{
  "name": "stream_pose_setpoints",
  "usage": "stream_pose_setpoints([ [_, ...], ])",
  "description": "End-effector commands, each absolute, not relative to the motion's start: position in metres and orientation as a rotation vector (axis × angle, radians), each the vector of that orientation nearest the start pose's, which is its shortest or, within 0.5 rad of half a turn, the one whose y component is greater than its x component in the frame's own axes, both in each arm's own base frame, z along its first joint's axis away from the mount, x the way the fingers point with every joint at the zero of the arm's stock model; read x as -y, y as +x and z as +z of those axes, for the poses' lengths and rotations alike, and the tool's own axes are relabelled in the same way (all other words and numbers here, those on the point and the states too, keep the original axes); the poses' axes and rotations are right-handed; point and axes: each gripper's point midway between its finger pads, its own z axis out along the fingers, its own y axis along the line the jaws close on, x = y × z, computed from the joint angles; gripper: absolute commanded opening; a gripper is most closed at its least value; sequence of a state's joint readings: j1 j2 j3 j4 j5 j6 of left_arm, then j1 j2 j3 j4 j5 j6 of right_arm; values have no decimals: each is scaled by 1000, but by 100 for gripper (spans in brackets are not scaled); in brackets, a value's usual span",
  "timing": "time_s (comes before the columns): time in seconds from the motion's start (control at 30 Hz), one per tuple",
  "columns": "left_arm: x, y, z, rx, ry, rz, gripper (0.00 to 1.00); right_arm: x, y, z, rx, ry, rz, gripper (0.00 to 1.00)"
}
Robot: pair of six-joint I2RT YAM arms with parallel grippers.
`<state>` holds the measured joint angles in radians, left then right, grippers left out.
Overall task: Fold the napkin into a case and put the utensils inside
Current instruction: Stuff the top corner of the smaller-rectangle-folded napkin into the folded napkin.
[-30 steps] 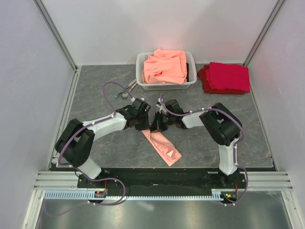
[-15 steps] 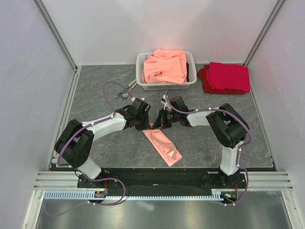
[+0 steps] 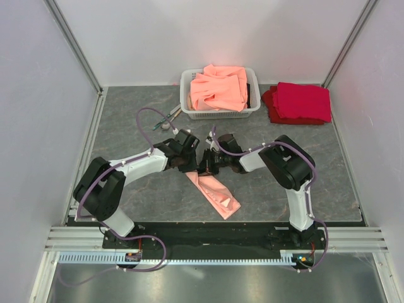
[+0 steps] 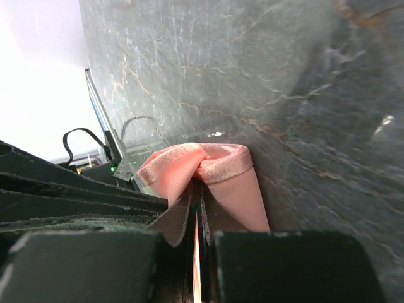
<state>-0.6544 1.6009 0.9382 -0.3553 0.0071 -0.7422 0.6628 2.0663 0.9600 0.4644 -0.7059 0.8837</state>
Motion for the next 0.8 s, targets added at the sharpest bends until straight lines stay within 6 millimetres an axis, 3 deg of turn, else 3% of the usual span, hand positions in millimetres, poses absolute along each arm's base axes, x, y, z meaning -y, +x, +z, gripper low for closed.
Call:
stream_pose_setpoints([
  [0.0,248,293,47,-2610,-111,-482,2,-378,268,29,-2487,-236,1535,4],
  [0.1,246,300,52,-2581,-96,-462,2,-360,271,32,-2525,-266,1399,7],
  [0.13,246,302,53,-2576,-76,-451,2,-355,273,43,-2503,-280,1369,7],
  [0.23,248,311,59,-2567,-49,-449,2,-334,278,53,-2512,-276,1226,18],
  [0.37,257,314,52,-2605,5,-460,4,-301,273,55,-2559,-273,1063,35],
  [0.43,261,319,51,-2606,21,-461,5,-291,268,55,-2563,-305,1031,36],
  [0.57,267,334,53,-2595,74,-425,16,-279,259,54,-2576,-287,1003,37],
  [0.63,267,337,65,-2584,81,-414,30,-276,253,51,-2582,-278,1009,37],
  [0.77,266,325,96,-2528,90,-459,44,-269,244,49,-2587,-282,994,37],
])
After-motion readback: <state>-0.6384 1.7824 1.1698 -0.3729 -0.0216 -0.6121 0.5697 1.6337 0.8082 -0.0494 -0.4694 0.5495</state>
